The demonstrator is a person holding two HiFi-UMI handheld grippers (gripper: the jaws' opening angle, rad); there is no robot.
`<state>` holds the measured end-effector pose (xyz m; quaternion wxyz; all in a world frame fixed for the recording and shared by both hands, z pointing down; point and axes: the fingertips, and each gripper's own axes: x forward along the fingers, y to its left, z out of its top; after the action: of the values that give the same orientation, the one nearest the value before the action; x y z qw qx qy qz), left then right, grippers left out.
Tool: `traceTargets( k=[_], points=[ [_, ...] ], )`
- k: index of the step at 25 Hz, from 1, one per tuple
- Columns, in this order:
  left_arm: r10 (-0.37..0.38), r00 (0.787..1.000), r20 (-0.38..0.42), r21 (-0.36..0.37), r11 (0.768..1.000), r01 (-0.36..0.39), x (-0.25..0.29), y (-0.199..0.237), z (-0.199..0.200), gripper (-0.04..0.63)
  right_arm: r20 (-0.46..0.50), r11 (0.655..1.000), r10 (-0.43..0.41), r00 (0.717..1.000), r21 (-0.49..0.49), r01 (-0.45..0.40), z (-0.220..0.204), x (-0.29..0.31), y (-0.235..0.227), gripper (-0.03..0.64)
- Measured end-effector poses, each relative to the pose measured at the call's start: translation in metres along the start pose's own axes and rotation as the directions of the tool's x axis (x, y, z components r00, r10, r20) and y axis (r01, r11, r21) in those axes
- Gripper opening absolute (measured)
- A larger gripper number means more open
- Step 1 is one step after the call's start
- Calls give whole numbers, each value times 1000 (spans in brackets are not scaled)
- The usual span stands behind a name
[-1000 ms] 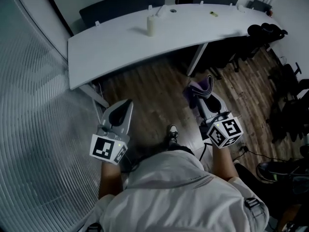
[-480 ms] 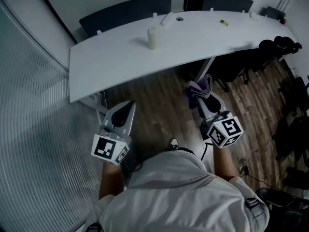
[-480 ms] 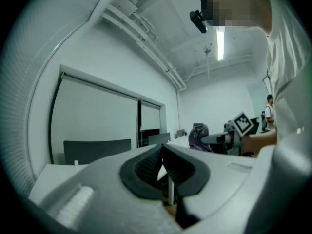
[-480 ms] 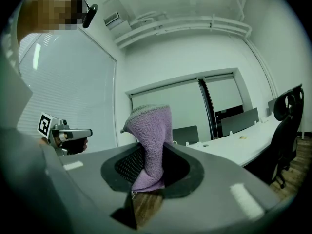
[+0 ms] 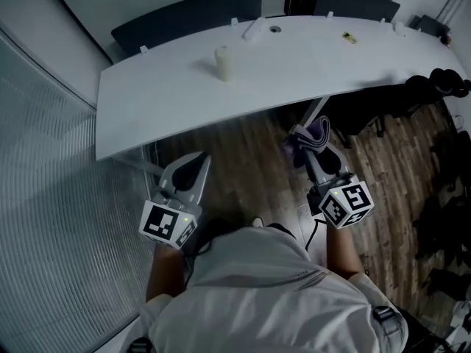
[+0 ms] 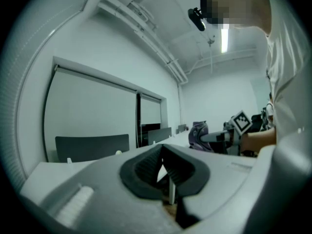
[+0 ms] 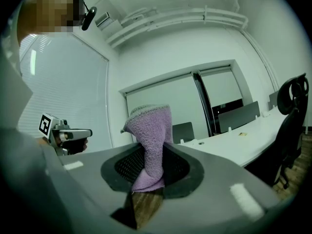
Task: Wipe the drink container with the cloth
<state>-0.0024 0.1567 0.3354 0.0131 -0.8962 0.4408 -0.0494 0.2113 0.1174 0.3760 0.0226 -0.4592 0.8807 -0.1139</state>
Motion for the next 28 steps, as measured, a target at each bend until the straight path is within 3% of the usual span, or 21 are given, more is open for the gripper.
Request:
traceTargets(
  k=[7,16,28],
  points=[
    [16,1000,-21,-12,1000,-17,40,16,-7,5,-34,999,26,999,19,-26,-9,31,-28,101],
    [-30,1000,9,-27,999,31,87,62,-14,5,-48,1000,-24,999,-6,24,-5,82,-54,101],
    [-96,995,9,-39,995,97,126,206,-27,5,-107,998,-53,993,-52,48,12,240,-24,101]
  ],
)
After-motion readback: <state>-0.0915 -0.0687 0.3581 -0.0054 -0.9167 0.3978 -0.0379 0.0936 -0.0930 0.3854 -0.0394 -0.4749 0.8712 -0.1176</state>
